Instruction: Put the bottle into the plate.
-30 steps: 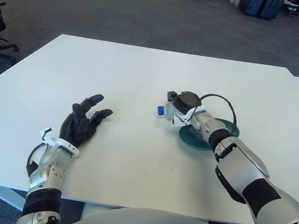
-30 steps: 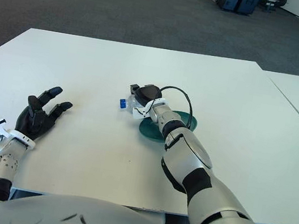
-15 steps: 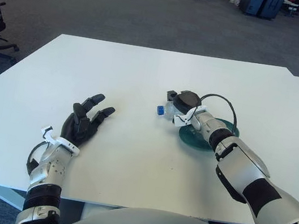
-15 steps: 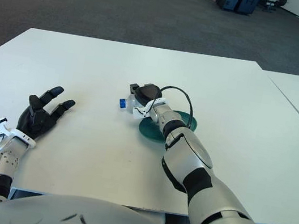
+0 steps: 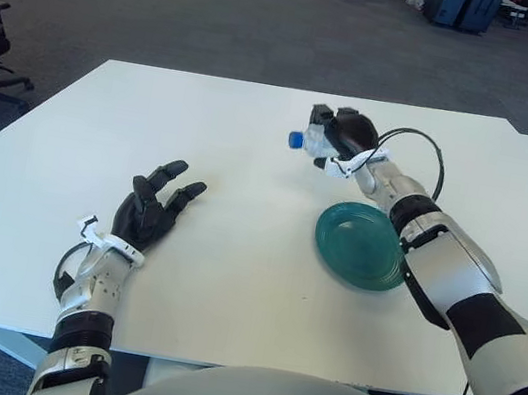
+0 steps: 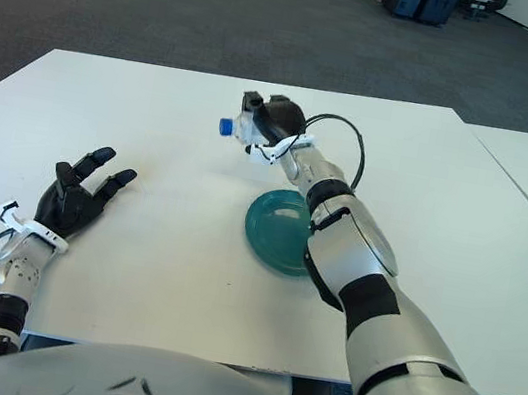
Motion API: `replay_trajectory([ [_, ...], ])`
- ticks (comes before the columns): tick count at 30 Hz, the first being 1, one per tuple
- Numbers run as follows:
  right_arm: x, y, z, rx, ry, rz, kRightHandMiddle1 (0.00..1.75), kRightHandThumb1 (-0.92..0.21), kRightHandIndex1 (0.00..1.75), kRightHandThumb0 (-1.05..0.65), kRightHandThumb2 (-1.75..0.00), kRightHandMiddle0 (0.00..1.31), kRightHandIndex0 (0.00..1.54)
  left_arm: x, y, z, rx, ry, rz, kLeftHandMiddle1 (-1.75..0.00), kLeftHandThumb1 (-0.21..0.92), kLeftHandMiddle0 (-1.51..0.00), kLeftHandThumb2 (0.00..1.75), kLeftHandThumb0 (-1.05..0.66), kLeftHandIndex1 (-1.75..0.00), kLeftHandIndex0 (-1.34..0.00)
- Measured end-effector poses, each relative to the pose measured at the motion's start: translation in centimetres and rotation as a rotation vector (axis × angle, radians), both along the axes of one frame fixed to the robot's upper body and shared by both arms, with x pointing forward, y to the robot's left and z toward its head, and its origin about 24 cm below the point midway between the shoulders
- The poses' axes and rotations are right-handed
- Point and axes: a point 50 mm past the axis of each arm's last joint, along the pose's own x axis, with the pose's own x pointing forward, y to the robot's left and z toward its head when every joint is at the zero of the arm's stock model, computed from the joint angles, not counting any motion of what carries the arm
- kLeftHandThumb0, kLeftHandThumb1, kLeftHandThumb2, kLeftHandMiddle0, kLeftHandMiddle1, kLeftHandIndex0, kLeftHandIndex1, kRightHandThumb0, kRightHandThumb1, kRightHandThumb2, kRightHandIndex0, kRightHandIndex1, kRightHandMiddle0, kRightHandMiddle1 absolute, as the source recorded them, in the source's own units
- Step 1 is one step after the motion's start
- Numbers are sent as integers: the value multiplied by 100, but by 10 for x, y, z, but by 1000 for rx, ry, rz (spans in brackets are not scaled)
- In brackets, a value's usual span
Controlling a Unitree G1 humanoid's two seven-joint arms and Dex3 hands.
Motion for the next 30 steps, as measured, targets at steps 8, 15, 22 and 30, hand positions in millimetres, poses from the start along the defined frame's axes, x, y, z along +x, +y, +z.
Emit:
replay_trajectory([
  [8,-1,-6,3,46,-31,17,175,-26,173,0,-140,42,66,7,-2,-2,-6,-13,-13,-123,92,-60,92,-89,-123,-40],
  [15,-4,-12,-1,105,-31,-5,175,-26,174,0,-140,42,65,14,-5,-3,9,-19,-25,-123,92,-61,93,-89,-124,-40],
  [22,-2,-24,3,135,-50,-21,175,-25,175,0,-141,43,66,20,-6,-4,16,-17,-34,-119,92,-61,93,-89,-124,-40],
  [30,0,-45,13,152,-88,-38,175,-23,175,0,-143,44,68,27,-7,-5,24,-19,-50,-113,92,-61,94,-89,-122,-39],
])
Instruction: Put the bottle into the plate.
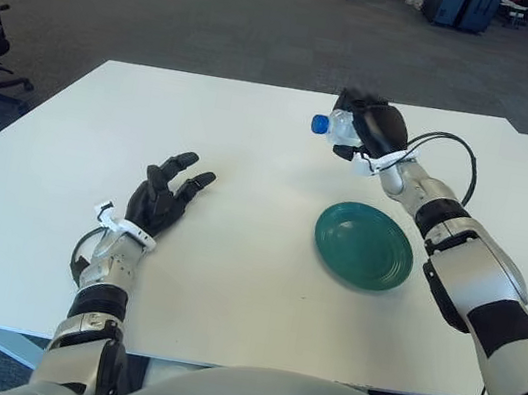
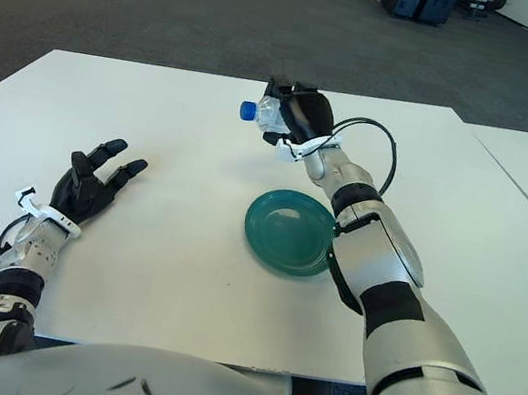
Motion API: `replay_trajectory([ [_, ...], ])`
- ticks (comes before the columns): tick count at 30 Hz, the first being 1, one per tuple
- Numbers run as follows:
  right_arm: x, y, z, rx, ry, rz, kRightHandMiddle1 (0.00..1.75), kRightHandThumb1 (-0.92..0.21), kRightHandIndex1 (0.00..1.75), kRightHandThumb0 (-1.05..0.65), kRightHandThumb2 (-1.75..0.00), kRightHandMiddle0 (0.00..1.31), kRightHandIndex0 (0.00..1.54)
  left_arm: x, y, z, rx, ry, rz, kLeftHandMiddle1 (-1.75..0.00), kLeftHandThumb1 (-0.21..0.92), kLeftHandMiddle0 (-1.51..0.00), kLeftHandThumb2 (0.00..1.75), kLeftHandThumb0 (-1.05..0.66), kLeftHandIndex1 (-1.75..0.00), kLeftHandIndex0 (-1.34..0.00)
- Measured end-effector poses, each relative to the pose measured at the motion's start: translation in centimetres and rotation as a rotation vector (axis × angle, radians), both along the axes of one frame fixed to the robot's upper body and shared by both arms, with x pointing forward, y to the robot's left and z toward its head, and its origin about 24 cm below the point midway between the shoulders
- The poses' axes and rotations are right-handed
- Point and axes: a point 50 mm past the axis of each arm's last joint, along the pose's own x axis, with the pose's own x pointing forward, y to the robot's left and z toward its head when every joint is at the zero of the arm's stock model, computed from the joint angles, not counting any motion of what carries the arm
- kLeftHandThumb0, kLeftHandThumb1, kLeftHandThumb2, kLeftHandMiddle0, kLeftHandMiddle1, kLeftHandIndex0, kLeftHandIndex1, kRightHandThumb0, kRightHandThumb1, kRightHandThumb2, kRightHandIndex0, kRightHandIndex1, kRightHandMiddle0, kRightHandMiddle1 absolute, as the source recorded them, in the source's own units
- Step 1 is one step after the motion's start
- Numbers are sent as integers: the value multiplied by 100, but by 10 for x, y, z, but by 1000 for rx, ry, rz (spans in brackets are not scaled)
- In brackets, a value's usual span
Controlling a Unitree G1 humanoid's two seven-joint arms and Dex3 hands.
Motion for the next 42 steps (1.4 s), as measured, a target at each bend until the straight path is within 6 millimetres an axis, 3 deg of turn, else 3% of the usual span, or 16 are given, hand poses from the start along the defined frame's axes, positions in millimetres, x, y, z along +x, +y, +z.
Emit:
replay_trajectory([
  [17,-28,-48,-25,-1,-16,-1,175,-18,175,0,-149,48,71,7,-1,-3,27,-4,-13,-107,92,-63,94,-88,-120,-41],
  [23,-36,-48,-33,-8,26,20,175,-14,175,0,-153,51,74,9,-2,-3,54,-12,-14,-106,92,-64,94,-88,-120,-41],
  [35,-39,-44,-25,-3,50,46,175,-10,175,0,-158,54,77,14,-5,-2,52,-26,-32,-104,92,-63,94,-89,-118,-39],
  [42,-49,-45,-31,-26,76,66,175,-10,175,0,-157,54,77,14,-5,-3,69,-30,-28,-104,92,-63,96,-91,-118,-39],
])
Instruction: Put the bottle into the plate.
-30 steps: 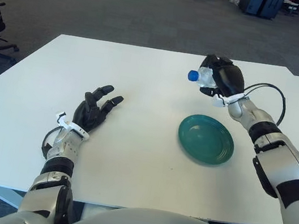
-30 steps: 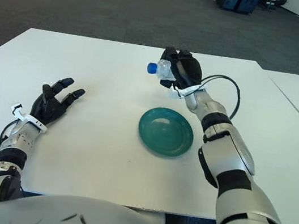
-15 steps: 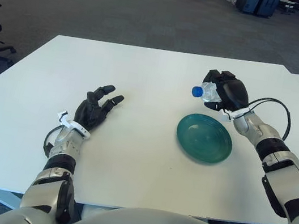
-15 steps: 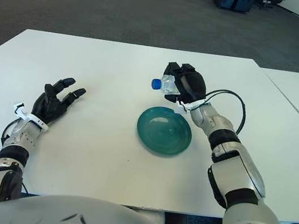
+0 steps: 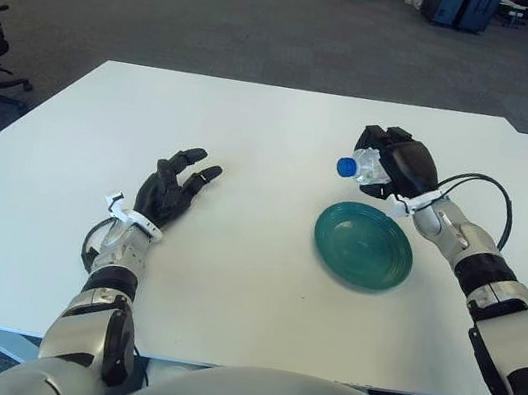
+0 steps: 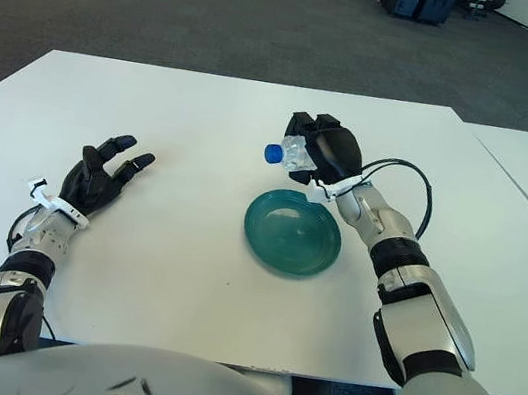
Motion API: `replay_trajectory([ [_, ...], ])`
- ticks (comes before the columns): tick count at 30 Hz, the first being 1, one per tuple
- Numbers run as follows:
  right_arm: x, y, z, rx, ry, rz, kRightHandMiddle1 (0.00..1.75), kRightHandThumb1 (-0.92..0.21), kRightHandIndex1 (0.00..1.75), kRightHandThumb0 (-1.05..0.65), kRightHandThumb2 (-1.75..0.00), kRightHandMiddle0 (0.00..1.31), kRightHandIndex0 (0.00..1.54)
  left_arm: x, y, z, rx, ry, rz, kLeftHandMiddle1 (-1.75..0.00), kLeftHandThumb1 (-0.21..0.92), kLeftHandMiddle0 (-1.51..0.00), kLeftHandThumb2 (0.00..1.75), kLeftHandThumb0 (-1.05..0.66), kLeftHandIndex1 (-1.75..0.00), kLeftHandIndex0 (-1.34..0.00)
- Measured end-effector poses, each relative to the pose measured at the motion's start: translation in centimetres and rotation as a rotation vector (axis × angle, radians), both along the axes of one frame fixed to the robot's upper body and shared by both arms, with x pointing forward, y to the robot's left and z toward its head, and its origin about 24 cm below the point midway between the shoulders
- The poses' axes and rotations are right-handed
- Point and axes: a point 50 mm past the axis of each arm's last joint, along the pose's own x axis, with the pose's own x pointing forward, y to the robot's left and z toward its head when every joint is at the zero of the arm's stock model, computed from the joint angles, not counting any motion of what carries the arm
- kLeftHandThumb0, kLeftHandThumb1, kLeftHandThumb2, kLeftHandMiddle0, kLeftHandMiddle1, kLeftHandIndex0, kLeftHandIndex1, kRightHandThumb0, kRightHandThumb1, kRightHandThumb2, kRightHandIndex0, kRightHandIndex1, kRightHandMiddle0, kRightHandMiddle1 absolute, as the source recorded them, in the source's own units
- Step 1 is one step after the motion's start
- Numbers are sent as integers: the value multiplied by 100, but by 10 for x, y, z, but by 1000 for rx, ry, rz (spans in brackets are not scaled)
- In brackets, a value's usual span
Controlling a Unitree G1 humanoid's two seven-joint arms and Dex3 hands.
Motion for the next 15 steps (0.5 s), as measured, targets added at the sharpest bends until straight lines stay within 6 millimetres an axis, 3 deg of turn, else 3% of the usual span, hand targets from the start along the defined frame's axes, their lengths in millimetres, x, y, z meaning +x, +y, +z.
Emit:
replay_trajectory([
  [15,-23,2,-13,-69,72,47,175,-16,175,0,-151,50,73,0,0,0,15,-2,4,-106,92,-64,98,-92,-120,-40],
])
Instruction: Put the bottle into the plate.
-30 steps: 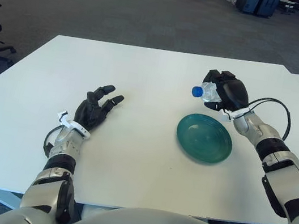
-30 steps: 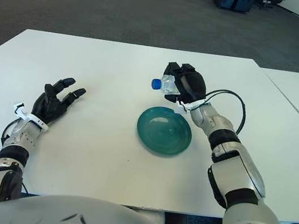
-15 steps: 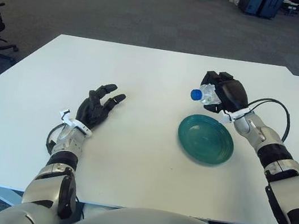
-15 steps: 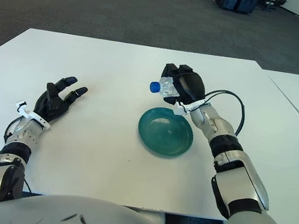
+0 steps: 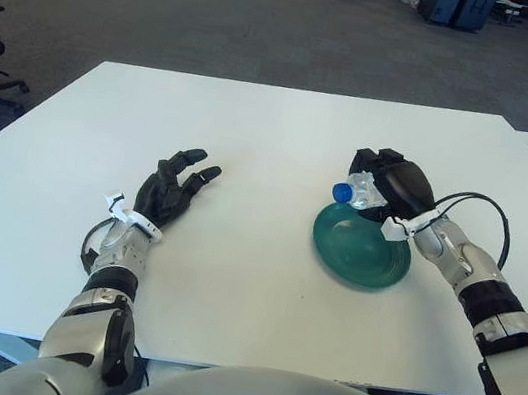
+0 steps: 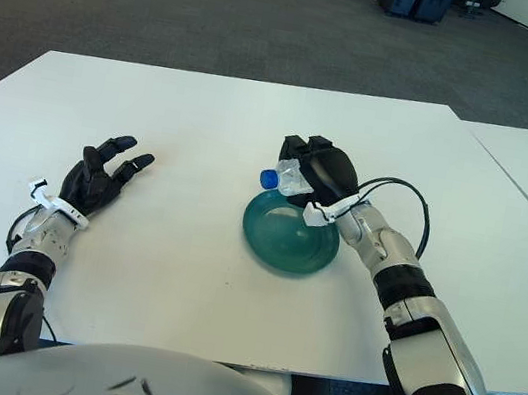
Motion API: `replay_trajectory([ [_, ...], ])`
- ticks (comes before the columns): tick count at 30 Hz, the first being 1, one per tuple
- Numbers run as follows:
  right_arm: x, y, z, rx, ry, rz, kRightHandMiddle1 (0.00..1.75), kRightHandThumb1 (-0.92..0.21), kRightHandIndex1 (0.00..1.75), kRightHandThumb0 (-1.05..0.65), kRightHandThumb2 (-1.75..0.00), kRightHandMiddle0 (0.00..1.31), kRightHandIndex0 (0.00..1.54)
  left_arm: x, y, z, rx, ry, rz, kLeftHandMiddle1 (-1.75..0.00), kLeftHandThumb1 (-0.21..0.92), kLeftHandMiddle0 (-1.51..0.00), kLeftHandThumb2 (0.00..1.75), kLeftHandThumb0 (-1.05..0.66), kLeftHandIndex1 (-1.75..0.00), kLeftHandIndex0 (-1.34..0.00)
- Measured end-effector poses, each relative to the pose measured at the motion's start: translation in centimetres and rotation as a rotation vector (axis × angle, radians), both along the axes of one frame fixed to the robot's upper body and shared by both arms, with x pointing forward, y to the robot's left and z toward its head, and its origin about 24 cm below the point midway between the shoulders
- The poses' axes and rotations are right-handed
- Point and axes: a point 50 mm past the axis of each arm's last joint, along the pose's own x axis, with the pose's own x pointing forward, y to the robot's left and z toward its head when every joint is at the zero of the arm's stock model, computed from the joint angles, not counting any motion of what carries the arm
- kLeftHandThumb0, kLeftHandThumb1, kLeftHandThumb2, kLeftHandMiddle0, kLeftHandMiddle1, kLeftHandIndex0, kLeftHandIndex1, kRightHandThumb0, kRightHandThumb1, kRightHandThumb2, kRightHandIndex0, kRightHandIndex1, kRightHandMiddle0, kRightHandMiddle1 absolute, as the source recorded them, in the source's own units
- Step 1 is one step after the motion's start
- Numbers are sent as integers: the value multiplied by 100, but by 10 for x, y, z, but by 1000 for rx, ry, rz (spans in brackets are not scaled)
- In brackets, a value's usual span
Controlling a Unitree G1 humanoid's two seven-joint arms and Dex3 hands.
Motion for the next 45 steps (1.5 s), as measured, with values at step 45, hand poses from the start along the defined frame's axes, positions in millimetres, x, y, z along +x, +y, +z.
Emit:
replay_trajectory([
  [45,-48,2,-16,-75,106,57,173,-4,175,0,-164,60,82,3,2,-1,37,36,9,-113,92,-65,96,-90,-118,-42],
])
